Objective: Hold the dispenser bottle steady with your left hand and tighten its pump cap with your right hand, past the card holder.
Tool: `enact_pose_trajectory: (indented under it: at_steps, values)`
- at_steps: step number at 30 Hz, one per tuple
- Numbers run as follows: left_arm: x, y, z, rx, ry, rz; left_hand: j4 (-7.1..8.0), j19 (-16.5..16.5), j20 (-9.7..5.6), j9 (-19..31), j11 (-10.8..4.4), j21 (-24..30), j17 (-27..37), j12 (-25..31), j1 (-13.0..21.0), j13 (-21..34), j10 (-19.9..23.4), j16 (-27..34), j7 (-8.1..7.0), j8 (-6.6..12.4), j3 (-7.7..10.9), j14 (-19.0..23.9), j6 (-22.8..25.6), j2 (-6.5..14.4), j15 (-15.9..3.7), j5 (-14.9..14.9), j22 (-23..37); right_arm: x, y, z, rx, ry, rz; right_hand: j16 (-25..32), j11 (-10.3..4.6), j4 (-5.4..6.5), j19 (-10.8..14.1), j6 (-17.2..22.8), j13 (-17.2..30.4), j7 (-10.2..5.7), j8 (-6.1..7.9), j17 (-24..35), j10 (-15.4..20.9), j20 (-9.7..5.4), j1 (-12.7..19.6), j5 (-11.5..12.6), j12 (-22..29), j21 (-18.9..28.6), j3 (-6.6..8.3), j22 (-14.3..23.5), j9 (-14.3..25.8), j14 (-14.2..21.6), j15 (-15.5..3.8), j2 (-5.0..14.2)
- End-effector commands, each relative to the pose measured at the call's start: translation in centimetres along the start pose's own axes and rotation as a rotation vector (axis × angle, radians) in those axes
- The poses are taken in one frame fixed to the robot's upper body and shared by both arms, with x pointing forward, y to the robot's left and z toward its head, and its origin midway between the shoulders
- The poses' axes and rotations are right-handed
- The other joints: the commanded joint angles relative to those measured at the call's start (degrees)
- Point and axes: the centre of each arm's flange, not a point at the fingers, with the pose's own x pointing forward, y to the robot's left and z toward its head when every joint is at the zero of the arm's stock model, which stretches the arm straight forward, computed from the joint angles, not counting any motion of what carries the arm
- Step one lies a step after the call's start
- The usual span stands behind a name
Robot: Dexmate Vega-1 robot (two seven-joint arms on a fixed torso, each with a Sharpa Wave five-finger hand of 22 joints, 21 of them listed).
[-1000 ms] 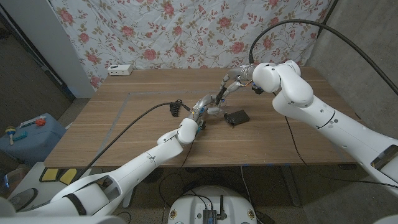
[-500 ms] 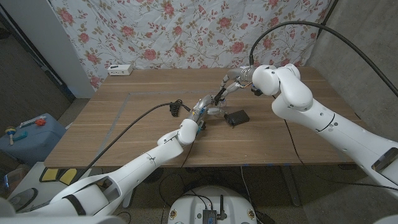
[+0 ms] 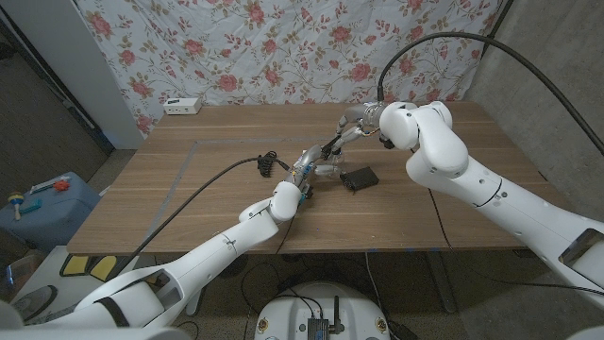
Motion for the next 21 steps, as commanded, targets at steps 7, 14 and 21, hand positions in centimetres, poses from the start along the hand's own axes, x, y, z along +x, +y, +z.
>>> enact_pose_trajectory:
  at_steps: [7,14,21]
  values:
    - [-0.16,0.16,-0.23,-0.005,0.001,-0.003,6.53,-0.1,-2.90,0.2,-0.45,0.2,0.2,0.2,-7.3,-0.1,0.6,0.3,-1.27,0.42,6.73,0.5,10.1,9.1,-2.89,0.1,0.1,-0.75,0.66,1.59,0.042,0.057,-0.049,0.6,0.11,0.06,2.7,13.5,0.1,6.42,1.46,-0.2,4.0,0.02,-0.8,-0.3,0.9,0.5,-0.34,0.2,0.4,3.0,-0.55,0.31]
    - [-0.26,0.21,-0.31,-0.007,0.003,0.001,6.39,-0.1,-2.87,0.2,-0.53,0.2,0.2,0.2,-7.3,-0.1,0.5,0.3,-1.43,0.45,6.79,0.5,10.2,9.0,-2.98,0.1,0.1,-0.67,0.59,1.72,0.057,0.076,-0.053,0.8,0.27,0.17,3.6,15.3,0.1,6.60,1.71,-0.4,5.3,0.02,-1.3,-0.4,1.0,0.6,-0.40,0.2,0.3,4.3,-0.80,0.58]
    - [-0.33,0.27,-0.39,-0.007,0.003,0.003,6.50,0.0,-2.91,0.2,-0.68,0.2,0.1,0.3,-7.5,-0.2,0.9,0.3,-1.58,0.51,6.75,0.6,10.4,9.0,-2.97,0.1,0.1,-0.52,0.66,1.98,0.065,0.114,-0.051,0.9,0.36,0.48,4.3,17.4,0.1,7.03,2.04,-0.4,7.0,0.31,-2.1,-0.6,1.2,0.6,-0.57,0.2,0.3,5.3,-0.82,0.89]
